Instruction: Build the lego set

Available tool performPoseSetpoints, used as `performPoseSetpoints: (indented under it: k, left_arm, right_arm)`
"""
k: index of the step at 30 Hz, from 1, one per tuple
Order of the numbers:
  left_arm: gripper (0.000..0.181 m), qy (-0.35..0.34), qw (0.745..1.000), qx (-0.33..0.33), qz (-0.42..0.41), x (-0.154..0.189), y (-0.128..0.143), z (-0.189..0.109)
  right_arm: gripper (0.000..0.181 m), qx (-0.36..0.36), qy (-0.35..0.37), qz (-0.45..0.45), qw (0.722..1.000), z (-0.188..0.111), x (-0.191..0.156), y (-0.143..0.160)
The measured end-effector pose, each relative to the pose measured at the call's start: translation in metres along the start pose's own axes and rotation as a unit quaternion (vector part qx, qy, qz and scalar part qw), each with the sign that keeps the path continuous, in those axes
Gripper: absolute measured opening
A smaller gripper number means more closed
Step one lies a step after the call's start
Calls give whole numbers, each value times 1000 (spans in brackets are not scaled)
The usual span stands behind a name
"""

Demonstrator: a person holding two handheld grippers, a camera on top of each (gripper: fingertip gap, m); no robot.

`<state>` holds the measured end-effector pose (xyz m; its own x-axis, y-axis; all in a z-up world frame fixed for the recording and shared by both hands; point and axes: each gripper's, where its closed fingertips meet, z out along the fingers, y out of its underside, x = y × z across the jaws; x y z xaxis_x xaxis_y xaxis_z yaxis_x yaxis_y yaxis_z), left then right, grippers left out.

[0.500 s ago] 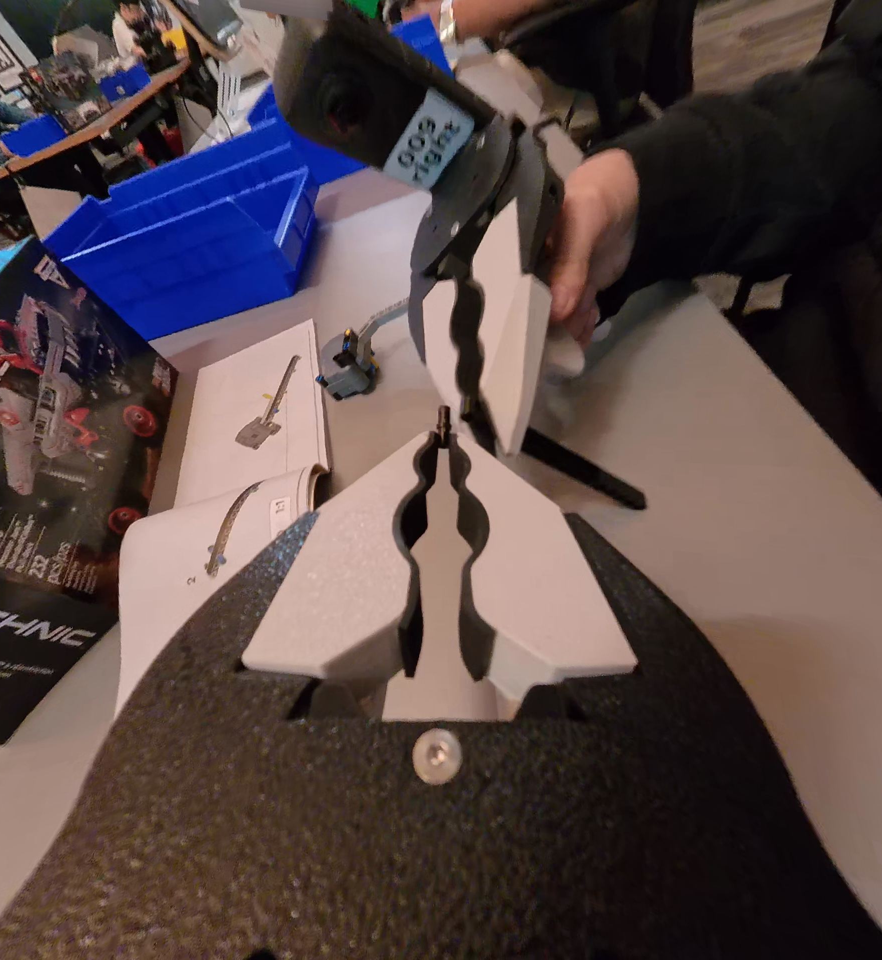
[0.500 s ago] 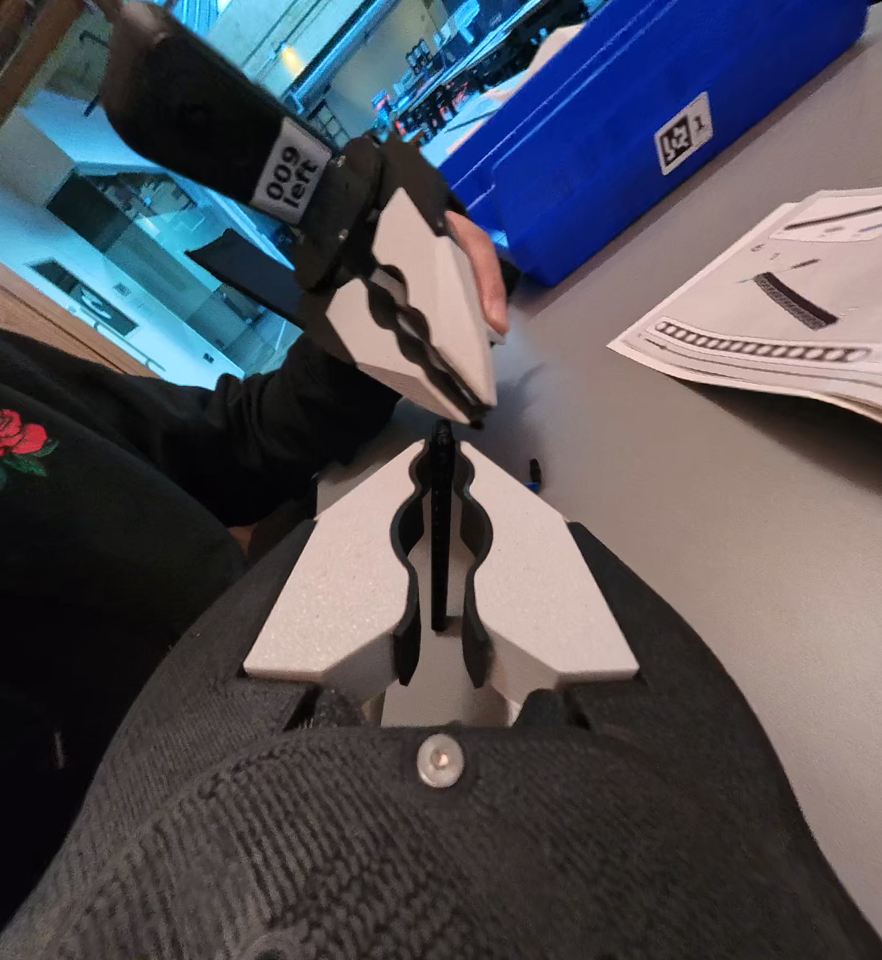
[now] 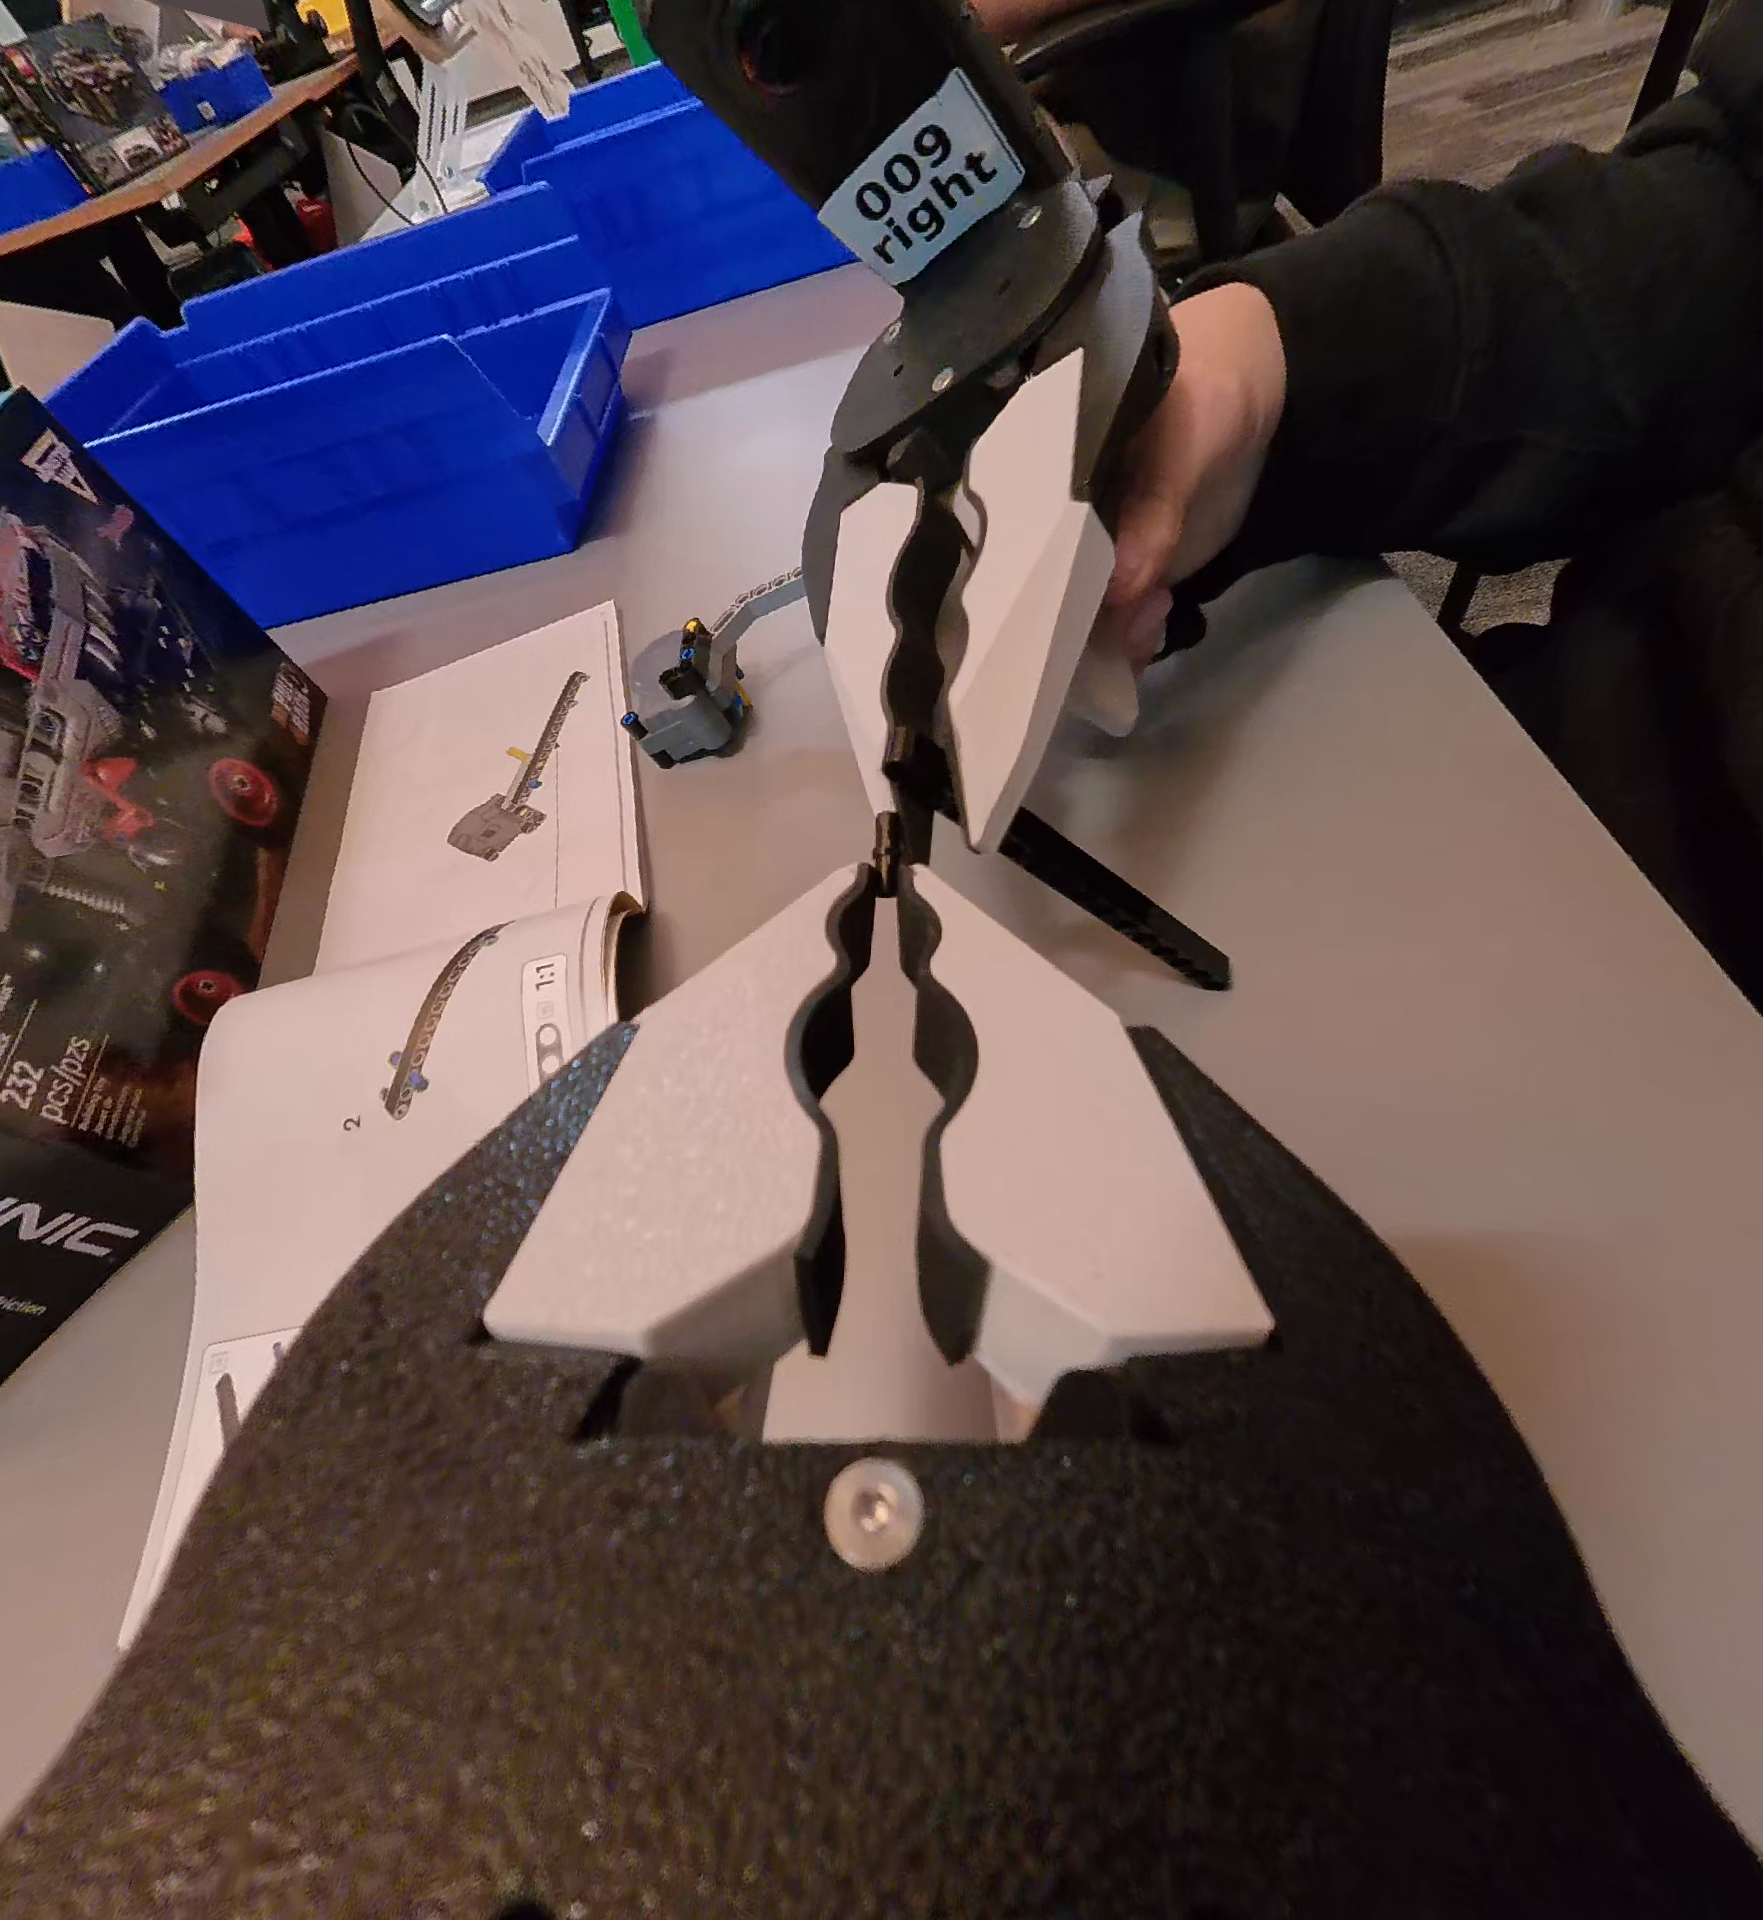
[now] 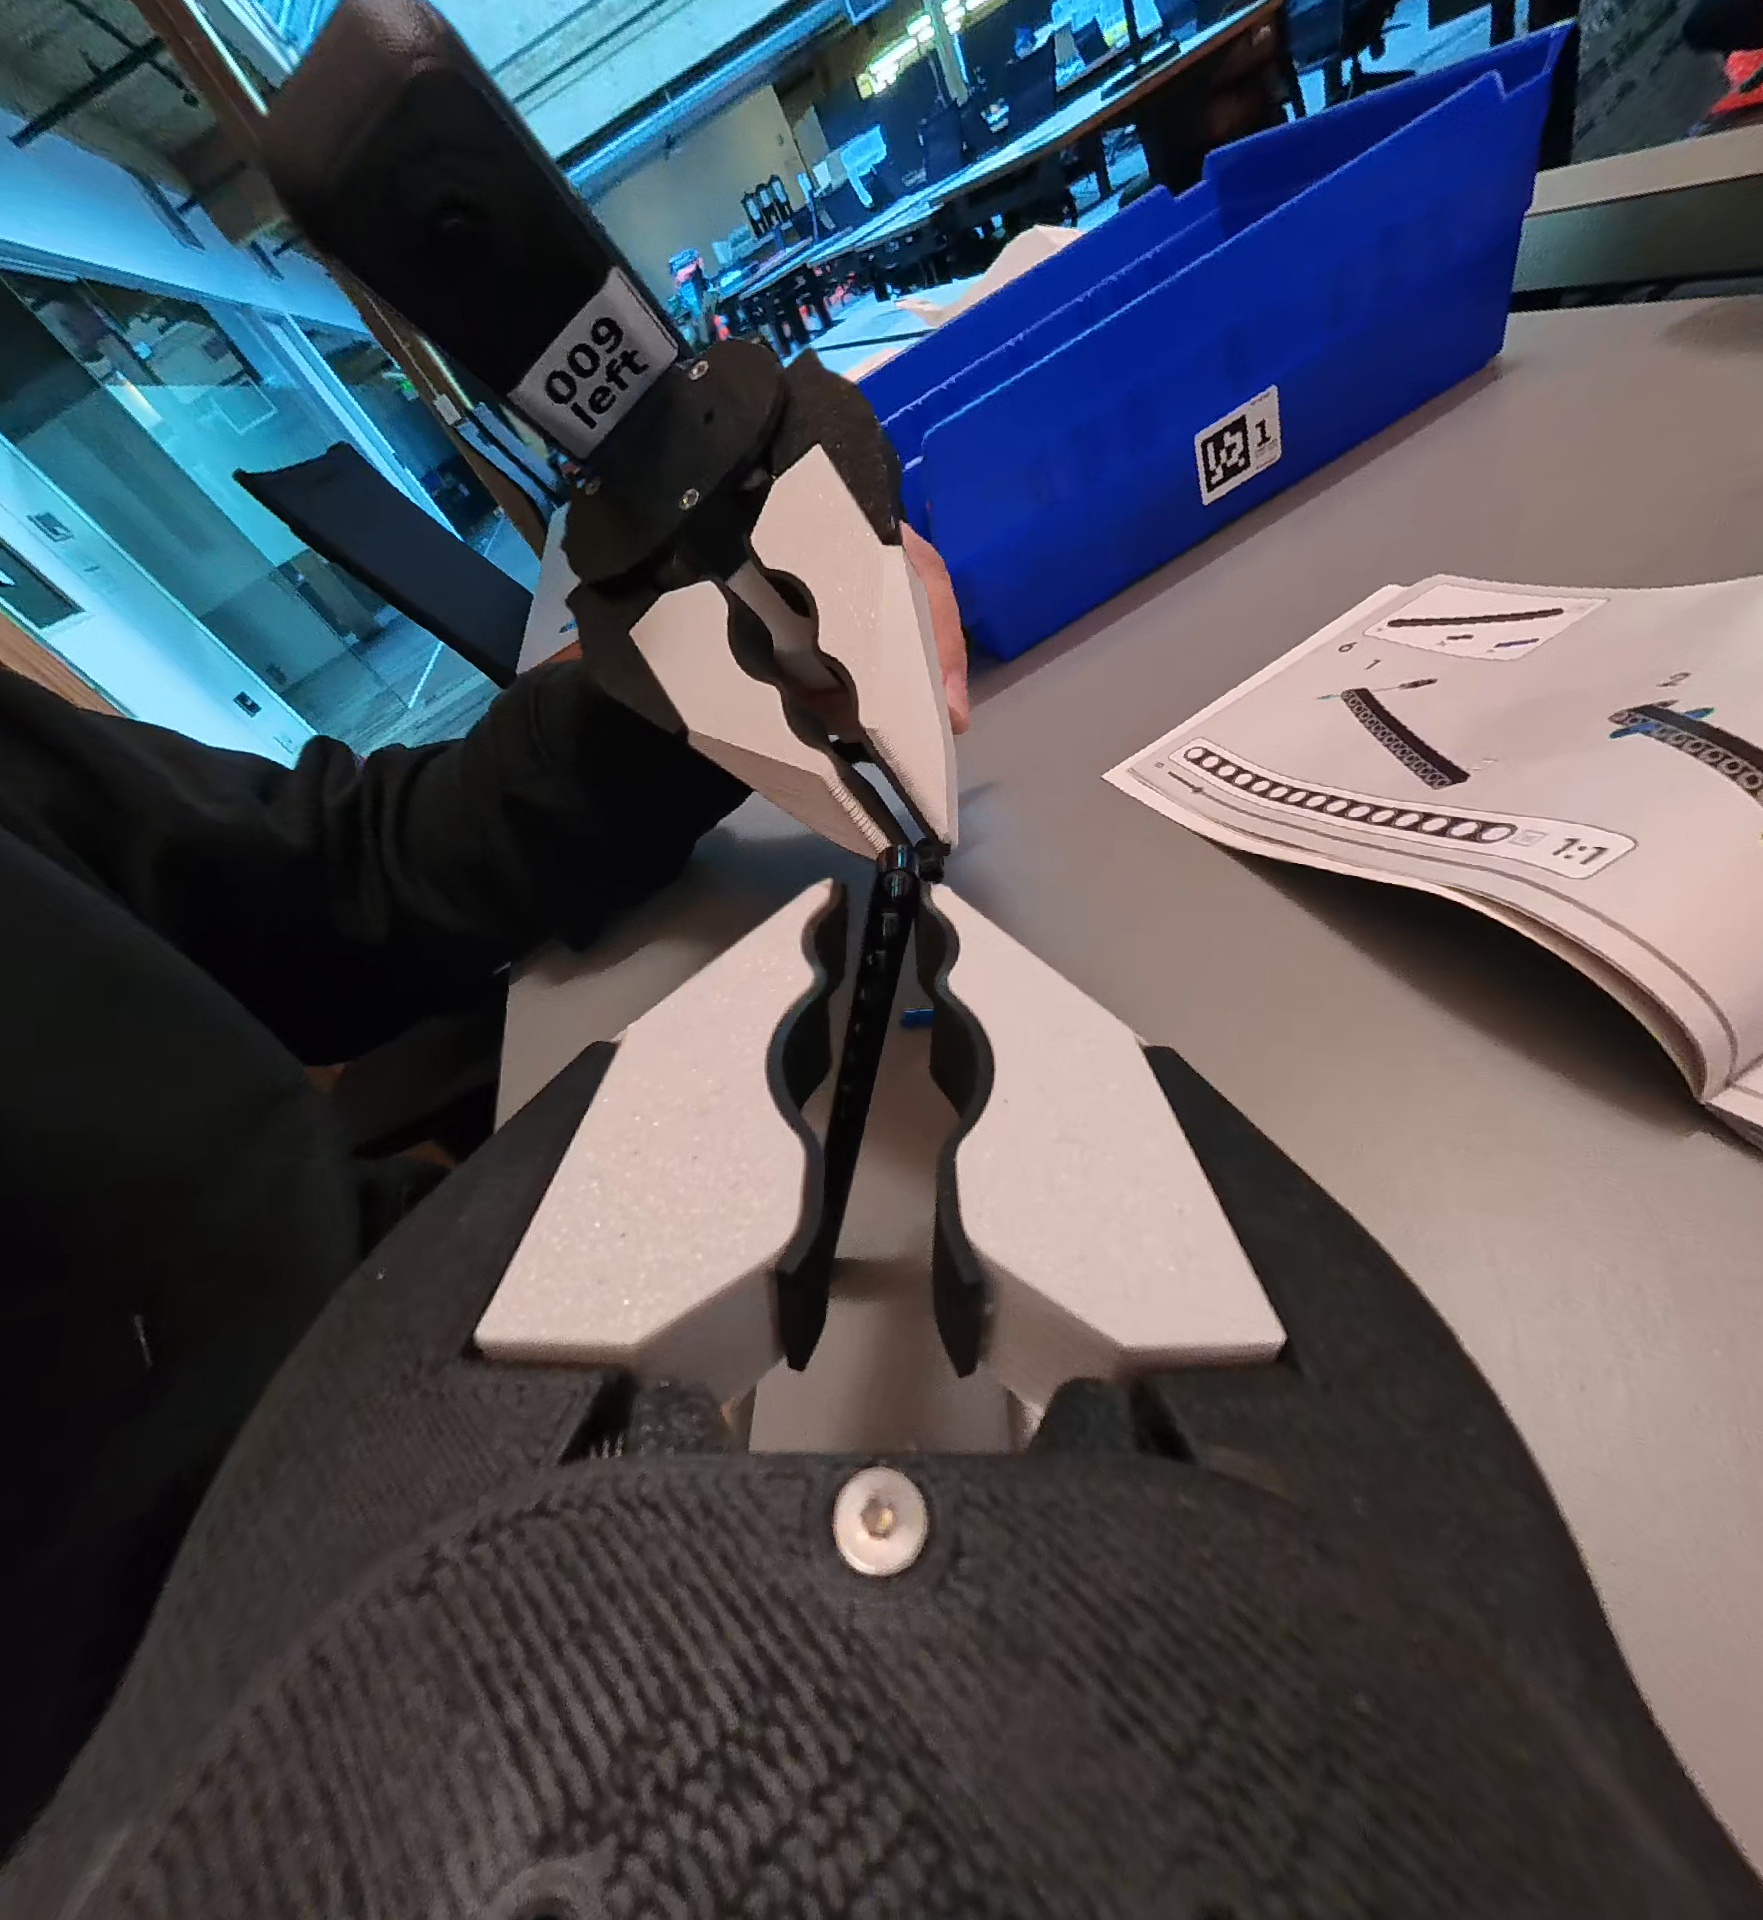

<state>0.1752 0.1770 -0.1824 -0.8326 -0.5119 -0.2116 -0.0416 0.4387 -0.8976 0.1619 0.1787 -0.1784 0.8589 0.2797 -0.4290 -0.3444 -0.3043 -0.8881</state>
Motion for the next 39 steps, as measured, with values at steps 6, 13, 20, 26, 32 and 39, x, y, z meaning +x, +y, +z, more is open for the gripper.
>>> performPoseSetpoints:
  k: [6, 13, 20, 26, 32, 39]
  left_arm:
    - [1, 0, 1000, 4, -3, -1, -1, -2]
    - [1, 0, 1000, 5, -2, -1, -1, -2]
    - [1, 1, 1000, 6, 0, -1, -2, -3]
    - [1, -6, 1000, 14, 27, 2, -11, -7]
    - [1, -33, 997, 0, 77, 3, -18, -7]
    - [1, -13, 996, 17, 82, 12, -27, -10]
  right_arm:
    - [10, 9, 1, 1, 1000, 1, 0, -2]
    - [16, 8, 59, -19, 998, -4, 15, -5]
    - [5, 2, 40, -4, 999, -3, 9, -6]
    - [5, 58, -15, -13, 998, -15, -2, -22]
    - [5, 62, -3, -121, 991, -17, -11, -27]
    - [5, 29, 28, -231, 972, -11, -21, -21]
